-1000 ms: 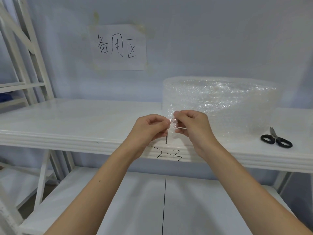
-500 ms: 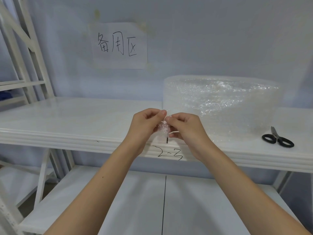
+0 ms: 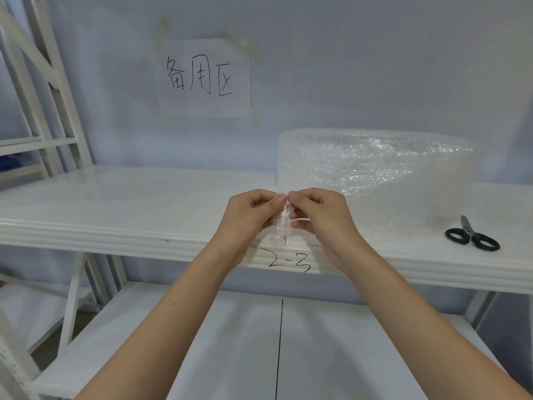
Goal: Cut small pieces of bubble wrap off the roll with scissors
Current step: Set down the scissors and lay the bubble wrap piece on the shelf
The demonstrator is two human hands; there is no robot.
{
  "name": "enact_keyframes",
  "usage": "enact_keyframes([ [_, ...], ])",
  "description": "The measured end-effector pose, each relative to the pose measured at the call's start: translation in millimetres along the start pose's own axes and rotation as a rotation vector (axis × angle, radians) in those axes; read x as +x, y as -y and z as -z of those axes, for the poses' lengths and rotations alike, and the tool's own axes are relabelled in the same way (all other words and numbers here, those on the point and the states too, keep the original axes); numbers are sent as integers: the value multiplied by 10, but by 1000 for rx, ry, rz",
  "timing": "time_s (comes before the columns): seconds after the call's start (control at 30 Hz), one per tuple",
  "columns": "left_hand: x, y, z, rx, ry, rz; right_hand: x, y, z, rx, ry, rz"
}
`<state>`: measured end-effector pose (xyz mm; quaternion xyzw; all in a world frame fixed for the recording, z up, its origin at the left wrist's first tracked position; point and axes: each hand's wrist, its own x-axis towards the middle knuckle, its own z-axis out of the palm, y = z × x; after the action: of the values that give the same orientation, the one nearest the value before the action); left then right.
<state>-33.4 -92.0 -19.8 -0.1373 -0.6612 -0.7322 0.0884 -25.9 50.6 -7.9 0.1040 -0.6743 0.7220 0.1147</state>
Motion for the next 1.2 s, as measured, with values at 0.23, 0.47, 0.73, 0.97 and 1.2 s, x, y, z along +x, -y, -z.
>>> enact_keyframes([
  [0.23,-27,-23,8,-37,45,37,12,32,-16,13,-10,18],
  [0.47,-93,-12,24,28,97,115,21,72,0,37,-75,65],
  [0.73,-83,-27,30,40,88,81,24,50,-2,50,-100,61],
  [0.97,-68,-21,31,35,99,57,12,53,-4,60,14,-13],
  [1.2,-80,-23,39,12,110,84,40,42,12,45,-14,15],
])
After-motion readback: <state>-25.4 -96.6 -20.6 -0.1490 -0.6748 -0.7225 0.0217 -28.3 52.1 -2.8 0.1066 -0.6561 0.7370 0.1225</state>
